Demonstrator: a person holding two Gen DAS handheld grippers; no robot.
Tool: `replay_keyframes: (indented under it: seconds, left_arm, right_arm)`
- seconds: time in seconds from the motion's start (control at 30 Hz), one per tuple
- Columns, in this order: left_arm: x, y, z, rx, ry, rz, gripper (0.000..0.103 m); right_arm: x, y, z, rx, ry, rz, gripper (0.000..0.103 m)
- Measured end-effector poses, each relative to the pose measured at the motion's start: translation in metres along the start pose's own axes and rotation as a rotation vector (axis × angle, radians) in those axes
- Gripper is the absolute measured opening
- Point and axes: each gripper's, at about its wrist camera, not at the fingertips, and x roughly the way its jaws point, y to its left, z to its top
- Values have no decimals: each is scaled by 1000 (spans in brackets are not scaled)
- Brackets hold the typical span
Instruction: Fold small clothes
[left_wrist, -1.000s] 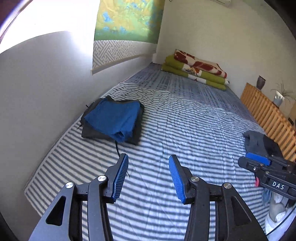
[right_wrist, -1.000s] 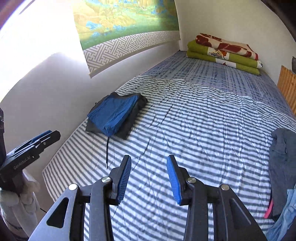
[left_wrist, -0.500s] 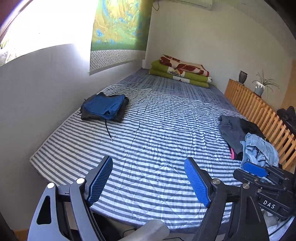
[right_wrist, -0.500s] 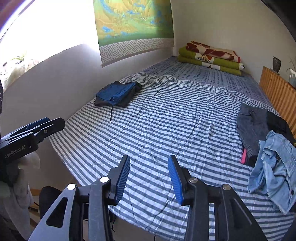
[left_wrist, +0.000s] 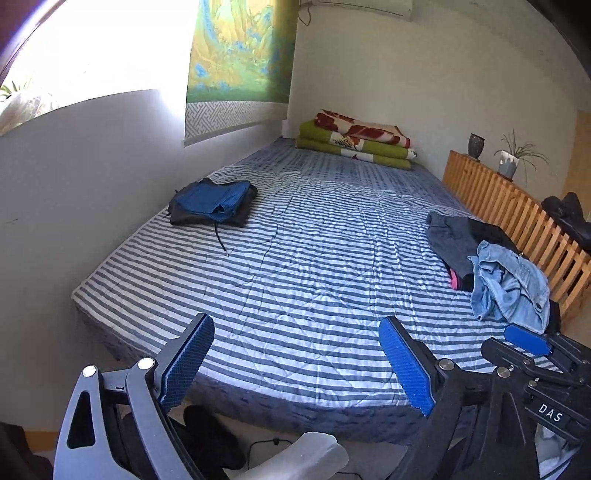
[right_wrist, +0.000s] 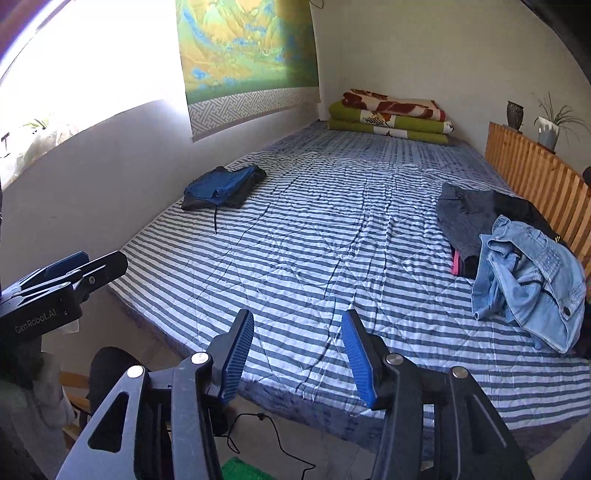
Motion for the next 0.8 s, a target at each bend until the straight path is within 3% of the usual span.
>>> replay_keyframes:
  seconds: [0.33,0.8]
  left_arm:
    - [13,-1,-7,3,36,4,94]
    - [66,1,5,-8,97,11,94]
  right_arm:
    - [12,-17,-10,29,27,-32,46]
    - [47,-30,0,29,43,-47,46]
